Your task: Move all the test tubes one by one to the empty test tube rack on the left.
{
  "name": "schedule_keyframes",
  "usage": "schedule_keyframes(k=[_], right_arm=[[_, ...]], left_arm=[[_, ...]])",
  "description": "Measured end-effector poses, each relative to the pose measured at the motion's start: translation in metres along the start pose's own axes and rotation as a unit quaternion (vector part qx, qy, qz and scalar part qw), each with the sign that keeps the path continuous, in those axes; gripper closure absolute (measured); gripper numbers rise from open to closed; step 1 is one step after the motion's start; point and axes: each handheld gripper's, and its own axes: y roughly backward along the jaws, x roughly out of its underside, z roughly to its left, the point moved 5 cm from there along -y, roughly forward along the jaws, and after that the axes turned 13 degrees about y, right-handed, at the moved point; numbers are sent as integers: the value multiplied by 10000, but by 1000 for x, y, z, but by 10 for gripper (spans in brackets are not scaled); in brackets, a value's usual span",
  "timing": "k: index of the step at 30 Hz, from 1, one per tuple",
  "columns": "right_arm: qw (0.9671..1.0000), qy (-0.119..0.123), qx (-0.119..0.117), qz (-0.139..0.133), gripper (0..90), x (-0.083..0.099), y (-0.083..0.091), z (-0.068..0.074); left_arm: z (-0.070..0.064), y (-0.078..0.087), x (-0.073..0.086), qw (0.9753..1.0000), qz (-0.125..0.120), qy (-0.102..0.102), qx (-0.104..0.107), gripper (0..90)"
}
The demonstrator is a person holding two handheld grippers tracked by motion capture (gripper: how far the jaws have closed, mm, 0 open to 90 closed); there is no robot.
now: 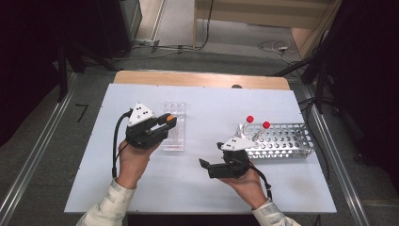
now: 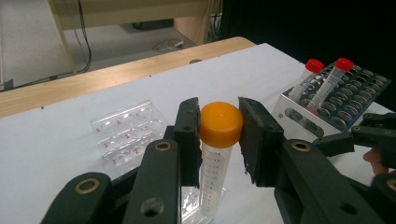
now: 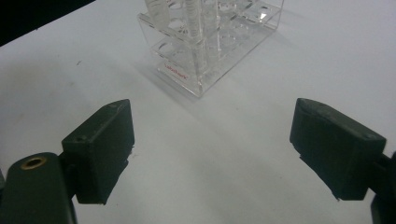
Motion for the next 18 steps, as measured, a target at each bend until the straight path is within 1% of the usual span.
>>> schedule_keyframes(k=[12, 18], right_arm=[[10000, 20, 36, -8, 136, 0, 2, -1], [10000, -7, 47, -46, 143, -1, 3, -2]], left_arm=[[5, -5, 1, 9998, -51, -34, -172, 702], [7, -6, 1, 9998, -49, -16, -180, 702]])
